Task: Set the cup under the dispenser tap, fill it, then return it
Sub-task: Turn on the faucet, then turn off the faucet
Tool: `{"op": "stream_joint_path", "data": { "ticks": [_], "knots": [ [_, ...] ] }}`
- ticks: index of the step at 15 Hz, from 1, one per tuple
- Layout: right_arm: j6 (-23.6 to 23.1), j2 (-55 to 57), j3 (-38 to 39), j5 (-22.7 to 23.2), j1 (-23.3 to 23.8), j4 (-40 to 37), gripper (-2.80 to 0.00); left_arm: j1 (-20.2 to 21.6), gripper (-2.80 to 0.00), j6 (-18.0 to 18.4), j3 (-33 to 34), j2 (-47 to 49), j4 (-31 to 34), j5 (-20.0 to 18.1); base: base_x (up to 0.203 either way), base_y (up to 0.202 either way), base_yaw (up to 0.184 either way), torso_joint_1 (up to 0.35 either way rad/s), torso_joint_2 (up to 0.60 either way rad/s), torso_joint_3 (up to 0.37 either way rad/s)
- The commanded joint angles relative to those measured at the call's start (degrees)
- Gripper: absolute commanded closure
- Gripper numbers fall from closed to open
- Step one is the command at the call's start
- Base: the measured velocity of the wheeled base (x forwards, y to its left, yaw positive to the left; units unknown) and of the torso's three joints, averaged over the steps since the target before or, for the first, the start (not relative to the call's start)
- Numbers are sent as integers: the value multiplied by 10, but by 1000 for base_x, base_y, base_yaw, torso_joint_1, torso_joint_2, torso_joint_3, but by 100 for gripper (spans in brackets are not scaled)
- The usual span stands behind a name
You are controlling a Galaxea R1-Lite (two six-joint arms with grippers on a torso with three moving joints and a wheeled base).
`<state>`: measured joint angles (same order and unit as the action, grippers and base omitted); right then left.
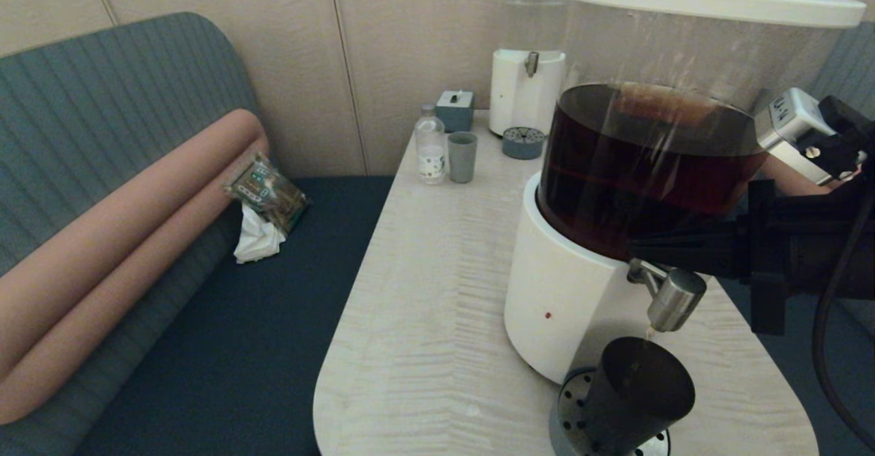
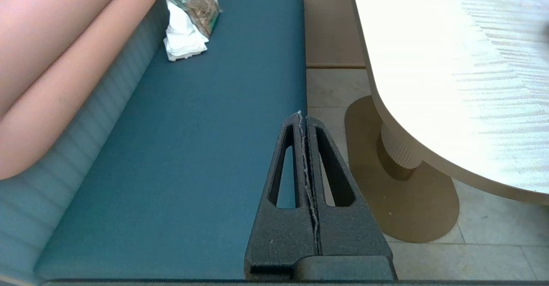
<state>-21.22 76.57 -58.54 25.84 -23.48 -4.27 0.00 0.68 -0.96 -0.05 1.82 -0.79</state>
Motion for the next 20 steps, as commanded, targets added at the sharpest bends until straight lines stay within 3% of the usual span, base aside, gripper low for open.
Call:
{"op": "stream_joint_path", "data": {
  "ticks": [1, 13, 20],
  "knots": [
    [-1, 2, 0, 0, 6, 6, 0, -1, 0, 0, 0, 0, 0, 0, 0, 0, 0, 0, 0, 0],
    [5, -37, 12, 0, 65, 11, 0, 0, 0, 0, 0, 0, 0, 0, 0, 0, 0, 0, 0, 0],
    [9, -124, 28, -2, 135, -20, 0, 0, 0, 0, 0, 0, 0, 1, 0, 0, 0, 0, 0, 0]
  ]
}}
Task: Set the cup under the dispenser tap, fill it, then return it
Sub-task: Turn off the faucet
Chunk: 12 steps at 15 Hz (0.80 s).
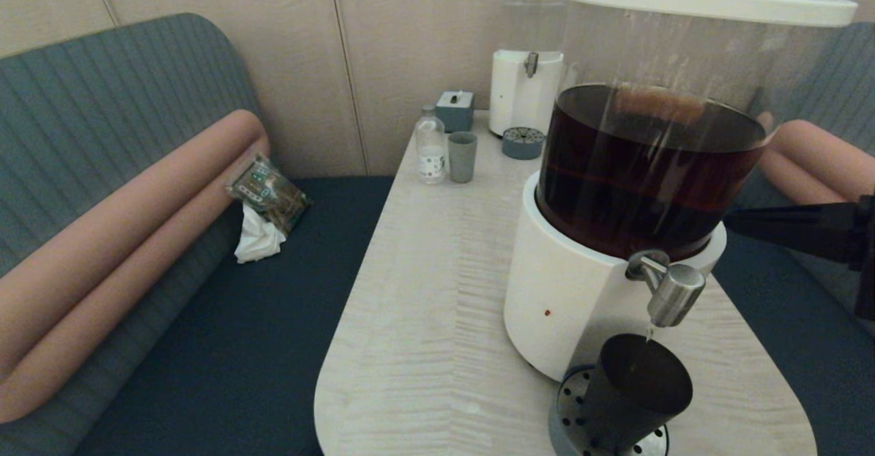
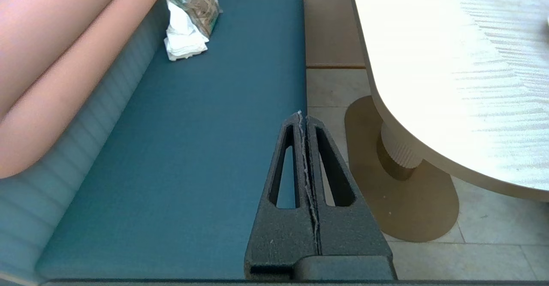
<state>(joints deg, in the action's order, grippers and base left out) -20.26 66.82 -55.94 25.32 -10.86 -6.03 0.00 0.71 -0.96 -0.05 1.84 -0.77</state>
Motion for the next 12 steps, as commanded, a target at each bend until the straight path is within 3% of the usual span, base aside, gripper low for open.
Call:
{"op": "stream_joint_path", "data": {
  "ticks": [1, 6, 12],
  "knots": [
    [3, -41, 8, -7, 15, -4, 0, 0, 0, 0, 0, 0, -1, 0, 0, 0, 0, 0, 0, 0],
    [52, -124, 22, -94, 20, -6, 0, 0, 0, 0, 0, 0, 0, 1, 0, 0, 0, 0, 0, 0],
    [72, -243, 26, -191, 21, -52, 0, 0, 0, 0, 0, 0, -1, 0, 0, 0, 0, 0, 0, 0]
  ]
}}
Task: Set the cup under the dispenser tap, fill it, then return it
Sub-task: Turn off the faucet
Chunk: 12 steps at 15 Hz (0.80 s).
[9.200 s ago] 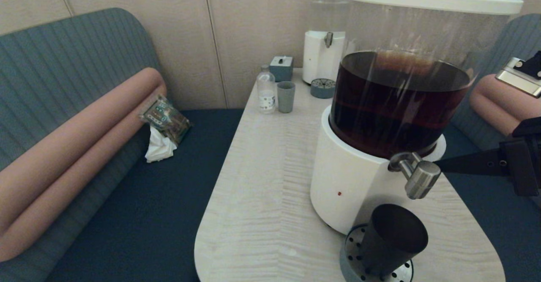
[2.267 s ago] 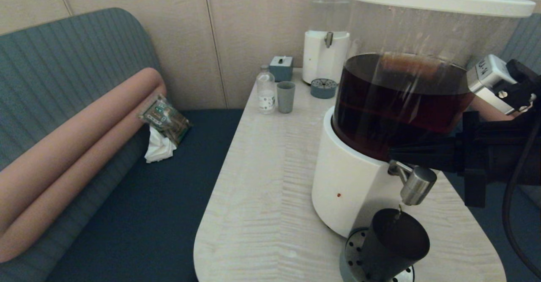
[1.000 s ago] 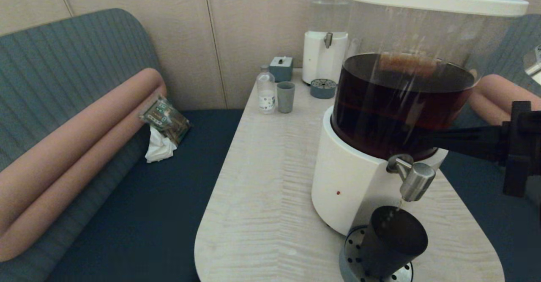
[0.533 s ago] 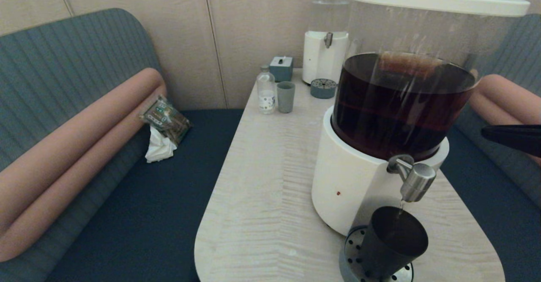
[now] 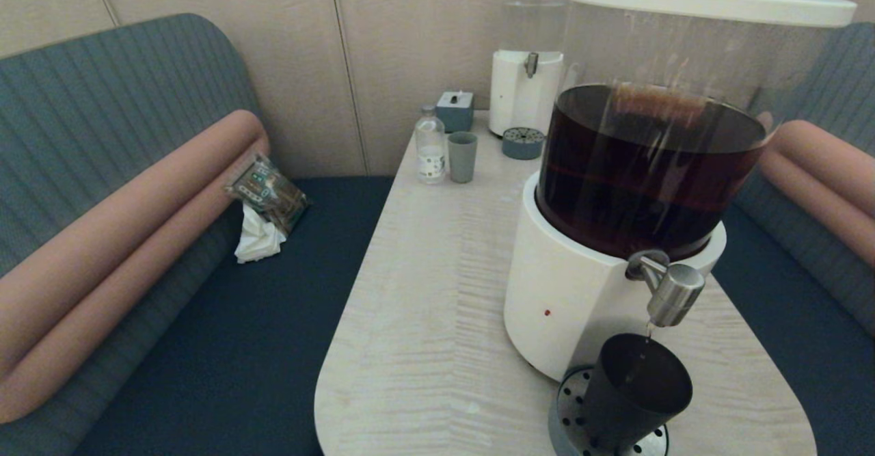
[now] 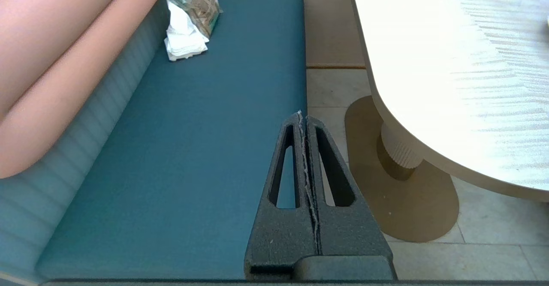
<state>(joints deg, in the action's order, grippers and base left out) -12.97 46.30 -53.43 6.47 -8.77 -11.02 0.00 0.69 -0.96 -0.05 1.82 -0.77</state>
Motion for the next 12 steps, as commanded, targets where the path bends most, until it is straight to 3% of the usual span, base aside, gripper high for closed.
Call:
{"op": "stream_joint_path", "data": {
  "ticks": [1, 4, 7, 12],
  "knots": [
    [1, -61, 3, -21, 0, -7, 0, 0, 0, 0, 0, 0, 0, 0, 0, 0, 0, 0, 0, 0],
    [10, -117, 11, -78, 7, -6, 0, 0, 0, 0, 0, 0, 0, 0, 0, 0, 0, 0, 0, 0],
    [38, -177, 16, -89, 39, 12, 0, 0, 0, 0, 0, 0, 0, 0, 0, 0, 0, 0, 0, 0],
    [41, -277, 57, -100, 82, 50, 0, 0, 0, 0, 0, 0, 0, 0, 0, 0, 0, 0, 0, 0]
  ]
}}
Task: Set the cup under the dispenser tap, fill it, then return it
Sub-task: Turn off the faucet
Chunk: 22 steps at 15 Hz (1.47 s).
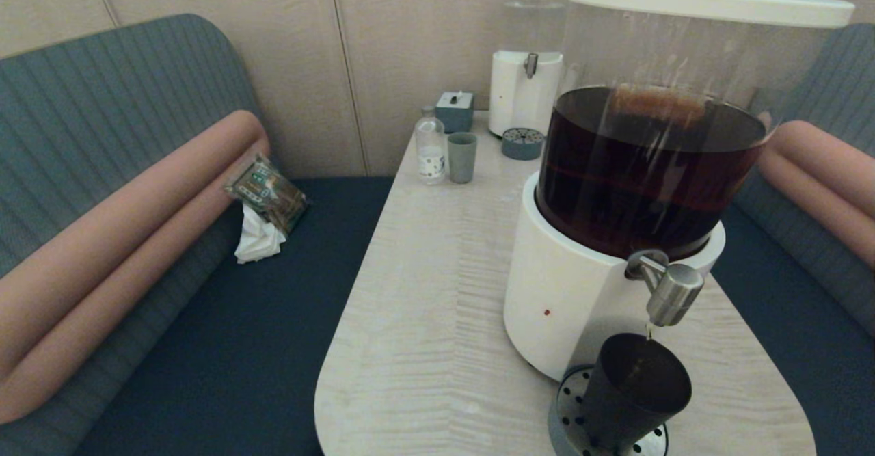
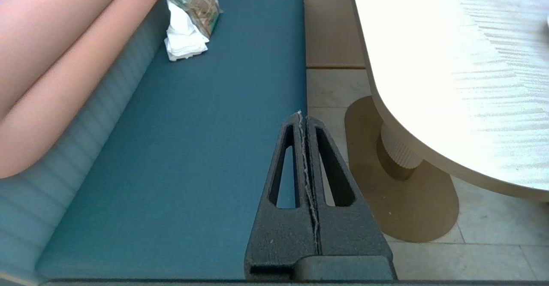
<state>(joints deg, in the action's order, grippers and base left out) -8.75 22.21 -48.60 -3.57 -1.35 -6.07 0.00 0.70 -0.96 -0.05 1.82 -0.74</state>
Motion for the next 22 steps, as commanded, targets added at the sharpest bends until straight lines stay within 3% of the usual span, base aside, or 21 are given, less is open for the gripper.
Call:
{"op": "stream_joint_path", "data": {
  "ticks": [1, 11, 13, 20, 22],
  "knots": [
    [-1, -56, 18, -1, 12, 2, 0, 0, 0, 0, 0, 0, 0, 0, 0, 0, 0, 0, 0, 0],
    [-6, -225, 149, -8, 14, 8, 0, 0, 0, 0, 0, 0, 0, 0, 0, 0, 0, 0, 0, 0],
    [-2, -225, 186, -21, 14, 45, 0, 0, 0, 0, 0, 0, 0, 0, 0, 0, 0, 0, 0, 0],
    [-6, -226, 448, -31, 14, 203, 0, 0, 0, 0, 0, 0, -1, 0, 0, 0, 0, 0, 0, 0],
    [-4, -226, 492, -31, 14, 233, 0, 0, 0, 0, 0, 0, 0, 0, 0, 0, 0, 0, 0, 0]
  ]
}}
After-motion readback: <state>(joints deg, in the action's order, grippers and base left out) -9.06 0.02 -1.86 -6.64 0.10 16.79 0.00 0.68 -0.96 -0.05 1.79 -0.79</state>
